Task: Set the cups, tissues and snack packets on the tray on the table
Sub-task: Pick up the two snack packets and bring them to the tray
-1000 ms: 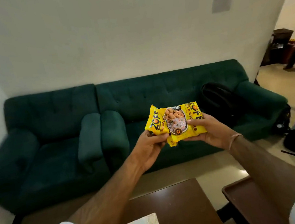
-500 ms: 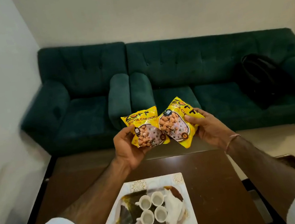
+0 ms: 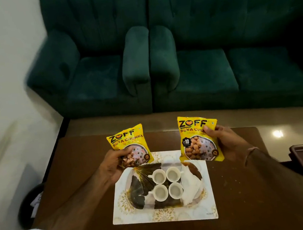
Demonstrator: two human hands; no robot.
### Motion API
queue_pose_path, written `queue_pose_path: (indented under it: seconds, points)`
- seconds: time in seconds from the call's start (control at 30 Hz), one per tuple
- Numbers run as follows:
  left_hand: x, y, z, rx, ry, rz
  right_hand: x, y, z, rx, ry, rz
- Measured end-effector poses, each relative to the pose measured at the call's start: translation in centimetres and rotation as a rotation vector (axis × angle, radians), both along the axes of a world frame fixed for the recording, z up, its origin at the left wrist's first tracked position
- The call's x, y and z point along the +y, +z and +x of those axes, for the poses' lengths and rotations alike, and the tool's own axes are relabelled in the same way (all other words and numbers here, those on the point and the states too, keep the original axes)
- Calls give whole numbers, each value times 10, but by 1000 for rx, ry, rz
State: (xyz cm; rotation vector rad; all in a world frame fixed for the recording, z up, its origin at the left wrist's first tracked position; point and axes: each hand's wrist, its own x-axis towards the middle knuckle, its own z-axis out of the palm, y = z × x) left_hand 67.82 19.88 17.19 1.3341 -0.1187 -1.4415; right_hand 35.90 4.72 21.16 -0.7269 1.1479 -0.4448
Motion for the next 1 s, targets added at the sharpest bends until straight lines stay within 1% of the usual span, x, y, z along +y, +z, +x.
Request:
queue_pose_path:
  seconds: [0.17,0.37,0.5,0.7,1.0]
  points:
    - [17,-64,14,-110,-31,123,7,-66,-9,57,-8,69]
    - [40,-136,22,-128,-92,283,21,-145,-20,159,24,80]
    - [61,-173,26,-157,-156,369,34,-182,-24,205,8,89]
    - [75,-206,24,-177,-227,433,46,-227,-33,332,-12,33]
    - [77,-232,8,-299,-185,434,55,-261,-35,449,27,-97]
